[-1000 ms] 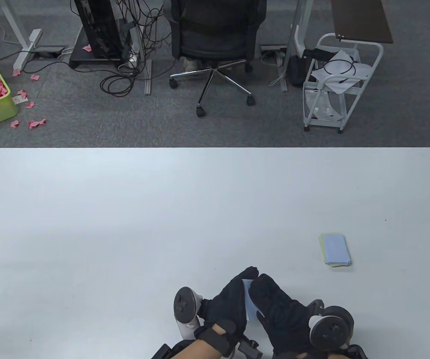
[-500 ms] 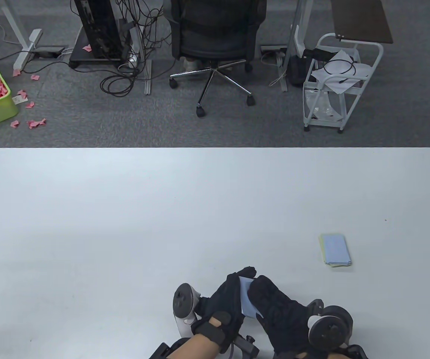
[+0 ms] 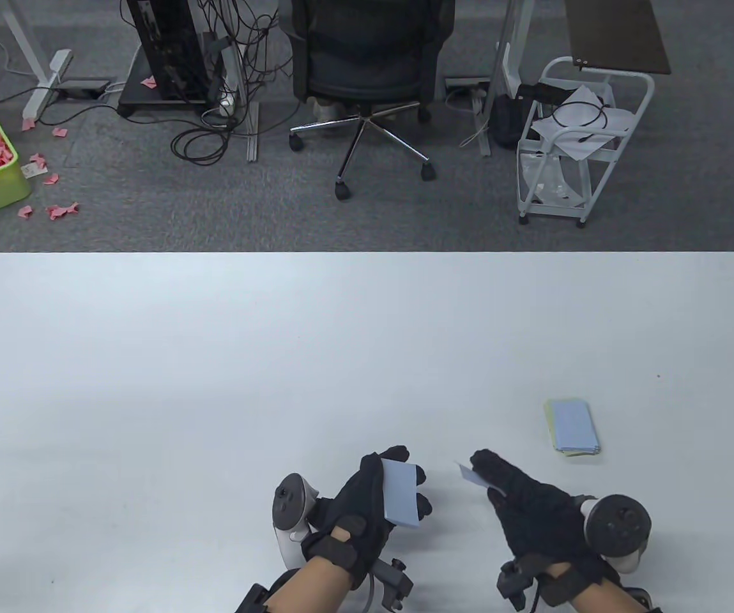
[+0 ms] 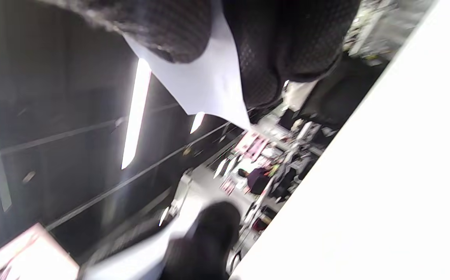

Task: Tear off the sticky note

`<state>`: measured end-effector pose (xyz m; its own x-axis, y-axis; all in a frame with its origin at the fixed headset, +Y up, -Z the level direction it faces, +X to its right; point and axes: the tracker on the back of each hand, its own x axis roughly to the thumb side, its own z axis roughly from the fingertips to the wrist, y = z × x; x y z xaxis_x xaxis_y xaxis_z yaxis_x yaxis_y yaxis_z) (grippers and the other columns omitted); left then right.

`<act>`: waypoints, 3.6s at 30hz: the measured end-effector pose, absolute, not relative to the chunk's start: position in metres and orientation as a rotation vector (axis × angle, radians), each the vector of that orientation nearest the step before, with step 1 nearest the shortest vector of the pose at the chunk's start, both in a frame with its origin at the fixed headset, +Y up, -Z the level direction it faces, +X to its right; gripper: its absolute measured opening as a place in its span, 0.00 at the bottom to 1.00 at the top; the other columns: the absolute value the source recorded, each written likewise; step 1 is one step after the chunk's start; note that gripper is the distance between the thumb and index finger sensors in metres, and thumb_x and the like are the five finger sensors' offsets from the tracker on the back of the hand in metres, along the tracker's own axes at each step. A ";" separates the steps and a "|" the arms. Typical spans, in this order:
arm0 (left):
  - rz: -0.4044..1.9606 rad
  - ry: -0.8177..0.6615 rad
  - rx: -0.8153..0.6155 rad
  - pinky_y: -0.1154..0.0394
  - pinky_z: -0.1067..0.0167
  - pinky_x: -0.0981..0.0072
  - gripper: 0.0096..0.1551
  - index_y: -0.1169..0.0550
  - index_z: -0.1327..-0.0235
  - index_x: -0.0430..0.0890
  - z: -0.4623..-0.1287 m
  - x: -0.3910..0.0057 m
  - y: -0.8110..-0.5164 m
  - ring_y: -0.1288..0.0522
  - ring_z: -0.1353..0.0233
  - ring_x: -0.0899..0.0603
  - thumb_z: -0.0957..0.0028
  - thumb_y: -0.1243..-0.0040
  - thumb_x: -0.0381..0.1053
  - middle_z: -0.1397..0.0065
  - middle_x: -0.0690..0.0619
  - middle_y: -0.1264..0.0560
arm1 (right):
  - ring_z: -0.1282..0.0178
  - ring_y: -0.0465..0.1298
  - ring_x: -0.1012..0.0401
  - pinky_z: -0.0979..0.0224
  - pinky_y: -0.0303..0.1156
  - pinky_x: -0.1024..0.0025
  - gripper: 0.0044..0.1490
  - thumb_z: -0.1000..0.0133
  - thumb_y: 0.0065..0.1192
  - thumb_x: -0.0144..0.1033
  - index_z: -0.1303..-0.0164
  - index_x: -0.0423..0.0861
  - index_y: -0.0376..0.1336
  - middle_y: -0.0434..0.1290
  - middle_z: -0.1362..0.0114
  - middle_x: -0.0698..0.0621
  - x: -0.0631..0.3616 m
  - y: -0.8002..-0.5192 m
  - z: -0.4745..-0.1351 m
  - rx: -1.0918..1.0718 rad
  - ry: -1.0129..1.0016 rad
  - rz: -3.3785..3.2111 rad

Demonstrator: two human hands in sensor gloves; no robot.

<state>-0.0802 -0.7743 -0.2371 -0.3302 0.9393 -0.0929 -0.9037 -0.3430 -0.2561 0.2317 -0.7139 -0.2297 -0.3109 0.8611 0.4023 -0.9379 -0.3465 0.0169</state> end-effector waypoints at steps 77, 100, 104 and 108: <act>1.779 -0.269 -0.202 0.21 0.44 0.40 0.43 0.36 0.20 0.28 -0.237 -0.083 -0.767 0.16 0.45 0.36 0.30 0.62 0.61 0.28 0.33 0.26 | 0.17 0.52 0.50 0.20 0.57 0.50 0.50 0.51 0.64 0.65 0.25 0.54 0.48 0.48 0.17 0.54 0.312 -0.760 -0.335 0.135 0.274 2.977; 1.764 -0.279 -0.235 0.21 0.43 0.40 0.43 0.36 0.20 0.28 -0.234 -0.077 -0.770 0.16 0.45 0.36 0.30 0.62 0.61 0.28 0.33 0.26 | 0.17 0.26 0.52 0.17 0.36 0.49 0.49 0.42 0.34 0.70 0.26 0.56 0.23 0.21 0.20 0.56 0.298 -0.782 -0.327 -0.022 0.630 3.001; 1.759 -0.279 -0.237 0.21 0.43 0.40 0.43 0.36 0.20 0.28 -0.233 -0.077 -0.770 0.16 0.45 0.36 0.30 0.62 0.61 0.28 0.33 0.26 | 0.19 0.21 0.54 0.18 0.30 0.50 0.49 0.42 0.30 0.71 0.29 0.59 0.18 0.16 0.22 0.59 0.301 -0.786 -0.327 -0.046 0.694 2.952; 1.758 -0.275 -0.243 0.21 0.43 0.39 0.43 0.36 0.20 0.28 -0.233 -0.075 -0.770 0.16 0.45 0.36 0.30 0.62 0.61 0.28 0.33 0.26 | 0.19 0.20 0.55 0.18 0.29 0.50 0.48 0.42 0.29 0.72 0.29 0.59 0.17 0.15 0.23 0.60 0.300 -0.785 -0.327 -0.056 0.708 2.955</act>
